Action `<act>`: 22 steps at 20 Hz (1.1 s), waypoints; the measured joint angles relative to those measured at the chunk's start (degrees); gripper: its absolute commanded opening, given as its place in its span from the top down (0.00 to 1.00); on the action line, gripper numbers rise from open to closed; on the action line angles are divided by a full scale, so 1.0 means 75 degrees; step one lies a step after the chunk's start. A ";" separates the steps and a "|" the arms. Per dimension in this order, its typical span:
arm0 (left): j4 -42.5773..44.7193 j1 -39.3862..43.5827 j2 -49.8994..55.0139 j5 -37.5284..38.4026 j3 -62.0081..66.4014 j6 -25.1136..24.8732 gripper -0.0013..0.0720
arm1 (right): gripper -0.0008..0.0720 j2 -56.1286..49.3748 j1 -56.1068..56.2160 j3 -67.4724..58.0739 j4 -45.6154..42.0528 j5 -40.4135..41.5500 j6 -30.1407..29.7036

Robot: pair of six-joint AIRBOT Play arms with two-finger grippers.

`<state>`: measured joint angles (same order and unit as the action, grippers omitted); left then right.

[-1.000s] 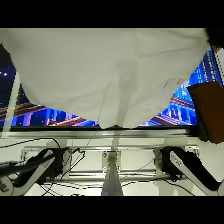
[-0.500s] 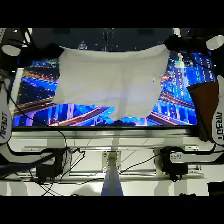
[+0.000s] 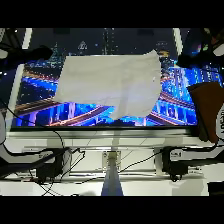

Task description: Fold the clothes and pants, and hang the long-sleeved shirts on hangers.

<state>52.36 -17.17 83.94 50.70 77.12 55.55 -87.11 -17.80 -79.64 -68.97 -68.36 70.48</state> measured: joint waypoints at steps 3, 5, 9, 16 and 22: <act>0.0860 -0.0734 -0.0207 0.1268 -0.0184 0.0402 0.16 | 0.77 0.0224 -0.0172 0.1201 0.0283 -0.0906 -0.0181; 0.1020 -0.1166 -0.0353 0.1810 -0.0574 0.0539 0.16 | 0.75 0.0533 -0.0230 0.2194 0.0784 -0.1137 -0.0440; 0.1008 -0.1754 -0.0664 0.2197 -0.1708 0.0510 0.16 | 0.40 0.1151 -0.0271 0.4118 0.1874 -0.1090 -0.0807; 0.0446 -0.1856 -0.0740 0.2183 -0.2990 0.0388 0.16 | 0.57 0.1419 -0.0289 0.6449 0.3652 0.0385 -0.0901; 0.0291 -0.1346 -0.0323 0.2011 -0.3220 0.0344 0.16 | 0.97 0.1434 -0.0286 0.7073 0.4523 0.1271 -0.1177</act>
<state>54.54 -27.27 81.52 65.78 52.97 58.13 -76.36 -19.94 -26.59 -35.05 -58.83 61.65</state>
